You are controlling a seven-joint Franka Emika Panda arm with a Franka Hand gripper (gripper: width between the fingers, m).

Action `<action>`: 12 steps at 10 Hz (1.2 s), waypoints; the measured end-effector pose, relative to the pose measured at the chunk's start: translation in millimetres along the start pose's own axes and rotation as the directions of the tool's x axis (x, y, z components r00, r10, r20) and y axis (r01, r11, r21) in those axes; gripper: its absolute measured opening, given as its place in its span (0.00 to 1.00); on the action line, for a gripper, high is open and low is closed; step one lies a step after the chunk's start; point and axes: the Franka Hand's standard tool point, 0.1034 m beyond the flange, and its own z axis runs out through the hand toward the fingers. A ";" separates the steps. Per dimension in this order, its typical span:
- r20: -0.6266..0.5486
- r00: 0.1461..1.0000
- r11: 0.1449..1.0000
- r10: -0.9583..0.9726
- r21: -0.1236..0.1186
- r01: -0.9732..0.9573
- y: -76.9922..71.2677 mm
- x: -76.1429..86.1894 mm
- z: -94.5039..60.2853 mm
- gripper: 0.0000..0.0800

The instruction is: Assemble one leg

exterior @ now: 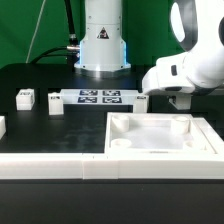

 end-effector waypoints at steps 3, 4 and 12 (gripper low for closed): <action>0.002 1.000 1.000 -0.010 0.011 0.010 15.3 -29.0 -39.9 0.36; -0.001 1.000 1.000 -0.008 0.013 0.008 17.9 -36.2 -50.0 0.36; -0.424 0.904 0.997 -0.057 0.021 0.073 26.7 -30.0 -93.1 0.36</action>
Offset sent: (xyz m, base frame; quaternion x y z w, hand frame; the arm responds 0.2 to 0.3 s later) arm 0.0136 -0.0152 0.0670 0.0029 -0.0244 0.0082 0.9997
